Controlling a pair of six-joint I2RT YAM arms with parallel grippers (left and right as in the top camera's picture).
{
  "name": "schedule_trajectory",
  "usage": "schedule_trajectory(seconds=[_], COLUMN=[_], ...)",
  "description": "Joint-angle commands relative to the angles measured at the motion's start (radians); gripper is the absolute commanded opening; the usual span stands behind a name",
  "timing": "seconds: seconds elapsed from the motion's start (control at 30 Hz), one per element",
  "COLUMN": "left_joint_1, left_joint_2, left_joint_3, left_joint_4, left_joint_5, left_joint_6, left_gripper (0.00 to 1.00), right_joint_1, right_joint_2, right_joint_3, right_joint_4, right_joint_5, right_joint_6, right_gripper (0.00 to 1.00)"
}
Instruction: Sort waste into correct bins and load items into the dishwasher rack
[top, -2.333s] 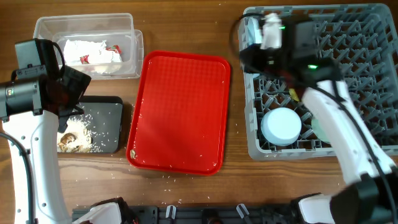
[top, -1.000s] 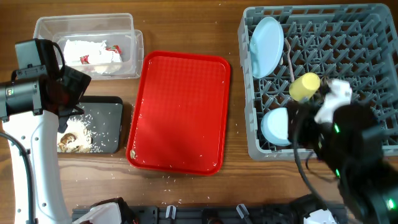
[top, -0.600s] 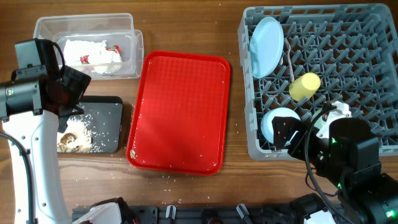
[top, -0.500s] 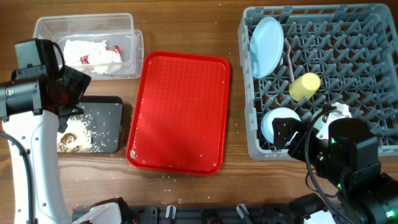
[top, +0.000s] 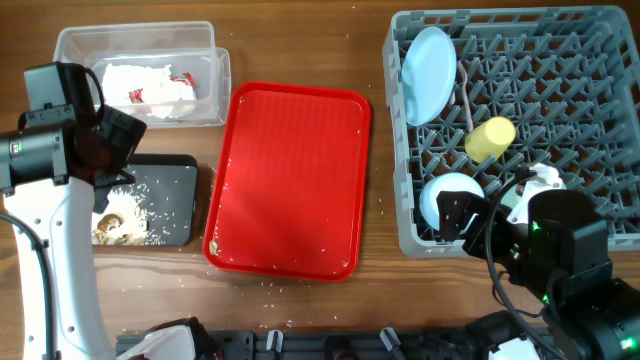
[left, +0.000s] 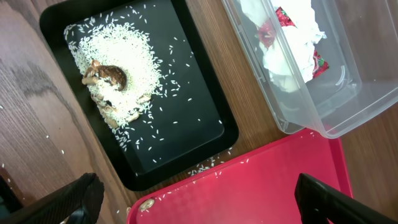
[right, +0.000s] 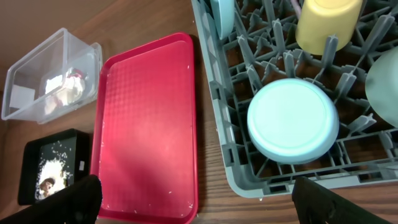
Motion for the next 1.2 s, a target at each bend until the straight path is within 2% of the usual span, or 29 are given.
schedule_trajectory(seconds=[0.0, 0.27, 0.5, 0.7, 0.9, 1.07, 1.17], left_joint_1=[0.006, 0.006, 0.006, 0.006, 0.006, 0.006, 0.006], left_joint_2=[0.002, 0.002, 0.002, 0.002, 0.002, 0.002, 0.002], left_joint_3=[0.003, 0.003, 0.003, 0.003, 0.003, 0.003, 0.003], left_joint_4=[0.0, 0.0, 0.0, 0.0, 0.0, 0.0, 0.0], left_joint_5=[-0.01, -0.009, -0.009, -0.009, -0.01, -0.01, -0.01], left_joint_6=[-0.005, -0.005, -0.005, -0.005, -0.005, -0.005, -0.005], left_gripper=[1.0, 1.0, 1.0, 1.0, 1.0, 1.0, 1.0], right_joint_1=[0.006, 0.006, 0.006, 0.006, 0.006, 0.001, -0.022], right_joint_2=[0.002, -0.011, -0.18, -0.347, -0.471, -0.636, -0.7], right_joint_3=[-0.01, -0.048, -0.351, -0.674, -0.842, -0.966, -1.007], right_joint_4=[0.001, 0.036, 0.327, 0.652, 0.793, 0.907, 0.935], right_joint_5=[0.021, 0.047, 0.043, 0.038, 0.035, -0.037, -0.064], right_joint_6=[-0.033, -0.071, -0.105, -0.133, -0.154, -0.288, -0.298], right_gripper=[1.0, 1.0, 1.0, 1.0, 1.0, 1.0, 1.0])
